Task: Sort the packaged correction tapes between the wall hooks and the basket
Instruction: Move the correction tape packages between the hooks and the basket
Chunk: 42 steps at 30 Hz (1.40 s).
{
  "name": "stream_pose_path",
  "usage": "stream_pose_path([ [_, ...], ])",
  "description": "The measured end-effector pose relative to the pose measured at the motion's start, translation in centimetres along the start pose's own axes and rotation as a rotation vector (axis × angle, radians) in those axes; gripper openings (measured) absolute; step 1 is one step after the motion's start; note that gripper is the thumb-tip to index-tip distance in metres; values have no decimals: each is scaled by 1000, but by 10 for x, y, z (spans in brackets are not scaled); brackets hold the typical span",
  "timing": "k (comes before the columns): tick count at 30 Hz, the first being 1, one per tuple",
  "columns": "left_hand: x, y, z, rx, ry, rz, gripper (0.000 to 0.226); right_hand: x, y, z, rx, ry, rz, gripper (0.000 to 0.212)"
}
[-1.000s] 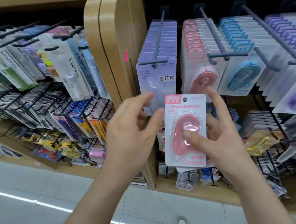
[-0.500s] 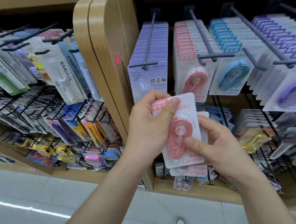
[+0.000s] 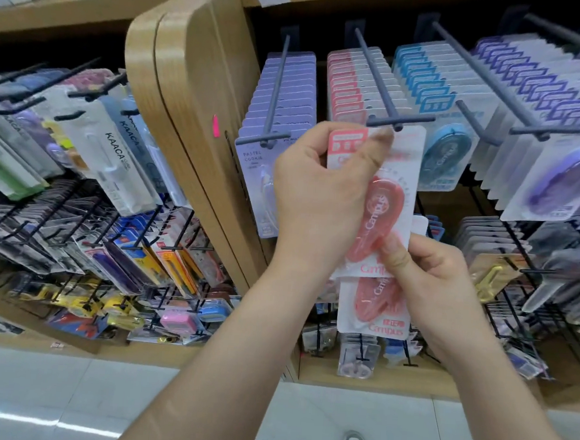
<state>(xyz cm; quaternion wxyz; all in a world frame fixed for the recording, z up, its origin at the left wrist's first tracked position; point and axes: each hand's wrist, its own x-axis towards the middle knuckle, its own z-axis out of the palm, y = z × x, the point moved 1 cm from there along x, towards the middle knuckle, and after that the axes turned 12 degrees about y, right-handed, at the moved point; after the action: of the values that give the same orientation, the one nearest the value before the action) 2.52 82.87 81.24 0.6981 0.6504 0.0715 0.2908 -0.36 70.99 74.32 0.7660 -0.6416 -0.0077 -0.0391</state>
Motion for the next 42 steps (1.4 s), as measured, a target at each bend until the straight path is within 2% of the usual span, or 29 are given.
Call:
stream_pose_path([
  [7,6,-6,8,41,27,15,12,2,0,-1,-48,20,-11,30],
  [12,9,-4,9,-35,-5,-131,8,5,-2,-9,-74,-62,21,31],
  [15,6,-5,7,-57,-31,-154,4,7,-3,-14,-78,-77,24,29],
  [16,3,-4,4,-42,-45,-132,4,8,-2,-15,-69,-55,20,29],
  [20,-18,-7,-16,38,-132,18,36,5,-2,-15,-75,23,18,32],
  [24,-31,-14,-27,245,-174,15,41,3,-5,-16,-167,68,-19,34],
  [27,-24,-24,-24,372,-98,51,45,7,-1,-24,-262,150,-88,15],
  [31,-11,-33,-13,502,-27,141,50,12,-2,-44,-371,263,-210,39],
  [34,-8,-35,-5,604,-32,211,50,10,-8,-54,-255,248,-314,68],
  [36,-7,-33,-3,688,-36,274,50,9,-12,-56,-82,218,-255,81],
  [38,-8,-32,-2,743,-38,328,50,10,-12,-56,26,185,-161,72],
  [42,-16,-30,-11,785,-13,463,50,10,-6,-56,63,105,-55,53],
])
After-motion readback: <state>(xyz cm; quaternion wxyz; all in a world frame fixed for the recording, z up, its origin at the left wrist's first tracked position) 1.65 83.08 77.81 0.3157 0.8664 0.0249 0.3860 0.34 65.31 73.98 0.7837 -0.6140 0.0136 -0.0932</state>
